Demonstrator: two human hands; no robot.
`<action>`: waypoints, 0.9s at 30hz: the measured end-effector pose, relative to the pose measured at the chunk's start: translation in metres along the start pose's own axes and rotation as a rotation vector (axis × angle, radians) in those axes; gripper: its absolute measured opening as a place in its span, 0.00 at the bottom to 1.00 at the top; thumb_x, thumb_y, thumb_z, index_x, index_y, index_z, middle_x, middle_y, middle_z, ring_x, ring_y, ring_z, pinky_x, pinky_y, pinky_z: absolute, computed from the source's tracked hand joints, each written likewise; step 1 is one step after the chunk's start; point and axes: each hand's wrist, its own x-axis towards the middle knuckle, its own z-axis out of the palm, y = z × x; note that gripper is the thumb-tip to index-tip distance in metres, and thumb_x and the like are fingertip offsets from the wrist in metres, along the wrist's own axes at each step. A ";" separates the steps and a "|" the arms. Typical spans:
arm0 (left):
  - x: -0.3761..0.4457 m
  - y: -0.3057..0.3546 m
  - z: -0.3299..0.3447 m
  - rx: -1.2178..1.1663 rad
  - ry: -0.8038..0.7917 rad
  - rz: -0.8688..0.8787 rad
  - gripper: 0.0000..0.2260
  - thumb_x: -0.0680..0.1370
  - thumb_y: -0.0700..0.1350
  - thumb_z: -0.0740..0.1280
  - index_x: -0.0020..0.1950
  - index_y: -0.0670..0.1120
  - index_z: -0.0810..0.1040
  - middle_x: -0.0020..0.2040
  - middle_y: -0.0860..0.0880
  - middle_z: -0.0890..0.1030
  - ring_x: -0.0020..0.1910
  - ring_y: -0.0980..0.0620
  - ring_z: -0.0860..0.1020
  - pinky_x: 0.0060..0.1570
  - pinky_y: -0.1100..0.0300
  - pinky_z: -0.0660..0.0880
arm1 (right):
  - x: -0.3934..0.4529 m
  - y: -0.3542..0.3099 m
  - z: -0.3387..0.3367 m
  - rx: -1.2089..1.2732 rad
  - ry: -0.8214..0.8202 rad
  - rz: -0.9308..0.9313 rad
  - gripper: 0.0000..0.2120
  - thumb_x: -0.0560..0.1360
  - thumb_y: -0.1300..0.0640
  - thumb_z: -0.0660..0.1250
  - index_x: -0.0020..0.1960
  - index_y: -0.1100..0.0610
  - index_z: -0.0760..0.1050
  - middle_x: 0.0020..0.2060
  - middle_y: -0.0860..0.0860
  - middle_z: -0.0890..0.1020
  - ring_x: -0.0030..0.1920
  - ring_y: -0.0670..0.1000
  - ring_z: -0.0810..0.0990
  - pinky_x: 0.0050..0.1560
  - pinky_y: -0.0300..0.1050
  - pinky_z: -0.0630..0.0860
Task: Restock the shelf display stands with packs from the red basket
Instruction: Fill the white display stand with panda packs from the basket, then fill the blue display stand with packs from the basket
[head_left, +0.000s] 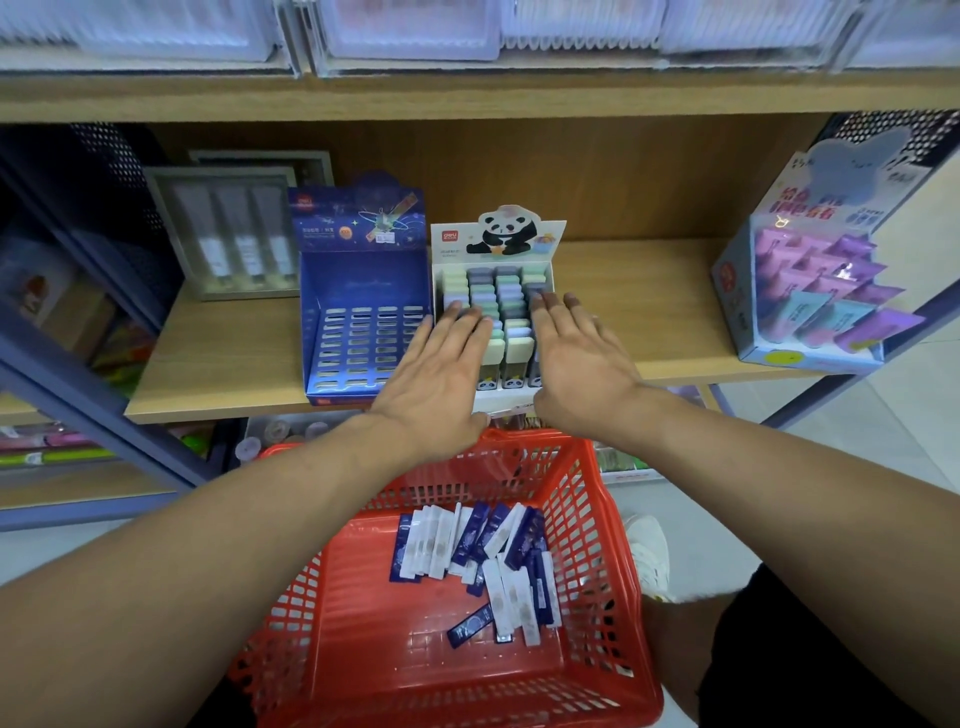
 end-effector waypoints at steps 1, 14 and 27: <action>0.001 0.002 -0.001 -0.004 0.002 -0.007 0.47 0.76 0.55 0.70 0.82 0.45 0.41 0.82 0.47 0.44 0.81 0.48 0.39 0.79 0.49 0.38 | 0.004 -0.001 0.001 -0.008 -0.002 0.006 0.48 0.73 0.56 0.66 0.81 0.61 0.37 0.81 0.56 0.45 0.80 0.58 0.43 0.79 0.55 0.48; 0.012 0.002 0.005 -0.084 -0.052 -0.014 0.50 0.75 0.54 0.71 0.82 0.45 0.38 0.82 0.49 0.36 0.80 0.50 0.33 0.80 0.48 0.44 | 0.026 -0.002 0.010 0.045 -0.038 0.035 0.47 0.75 0.62 0.63 0.80 0.57 0.33 0.80 0.52 0.36 0.80 0.57 0.39 0.79 0.56 0.49; 0.007 0.016 0.001 -1.103 -0.024 -0.524 0.35 0.71 0.50 0.77 0.72 0.56 0.62 0.58 0.62 0.77 0.61 0.57 0.75 0.60 0.56 0.70 | 0.020 0.015 0.019 0.862 0.008 0.247 0.38 0.69 0.54 0.72 0.74 0.45 0.58 0.58 0.49 0.80 0.54 0.53 0.80 0.52 0.53 0.80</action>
